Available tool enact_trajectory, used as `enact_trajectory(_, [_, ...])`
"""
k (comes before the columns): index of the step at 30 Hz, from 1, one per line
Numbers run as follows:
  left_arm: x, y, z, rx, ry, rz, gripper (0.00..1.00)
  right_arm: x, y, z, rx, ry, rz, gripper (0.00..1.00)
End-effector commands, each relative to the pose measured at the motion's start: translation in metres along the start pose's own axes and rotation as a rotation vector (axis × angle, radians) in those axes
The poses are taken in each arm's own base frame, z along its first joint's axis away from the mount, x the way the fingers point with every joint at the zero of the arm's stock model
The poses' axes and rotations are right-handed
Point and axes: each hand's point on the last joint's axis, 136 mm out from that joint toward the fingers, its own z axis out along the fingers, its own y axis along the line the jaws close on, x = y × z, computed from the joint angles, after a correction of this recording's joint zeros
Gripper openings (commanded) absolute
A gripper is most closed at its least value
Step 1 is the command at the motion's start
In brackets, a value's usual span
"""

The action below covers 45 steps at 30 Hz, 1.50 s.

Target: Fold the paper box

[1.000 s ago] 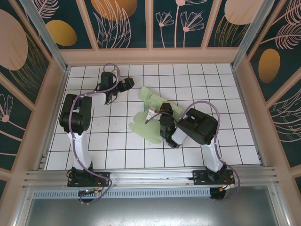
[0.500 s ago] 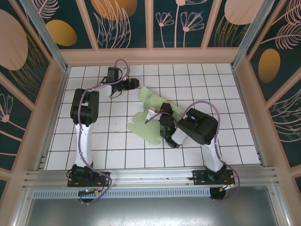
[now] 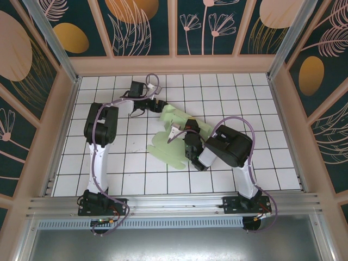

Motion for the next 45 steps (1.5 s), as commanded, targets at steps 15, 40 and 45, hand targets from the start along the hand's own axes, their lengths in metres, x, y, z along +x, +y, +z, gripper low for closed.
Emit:
enact_trajectory(15, [0.027,-0.030,-0.021,0.047,-0.012,-0.033,0.70,-0.001,-0.040,0.001,0.082,-0.028,0.065,0.00])
enact_trajectory(40, [0.037,-0.073,-0.052,0.080,-0.108,0.174,0.76,-0.008,-0.023,0.007,0.006,-0.077,0.025,0.00])
enact_trajectory(45, [0.040,-0.079,-0.048,0.089,-0.104,0.190,0.76,-0.009,-0.018,0.006,-0.022,-0.086,0.011,0.00])
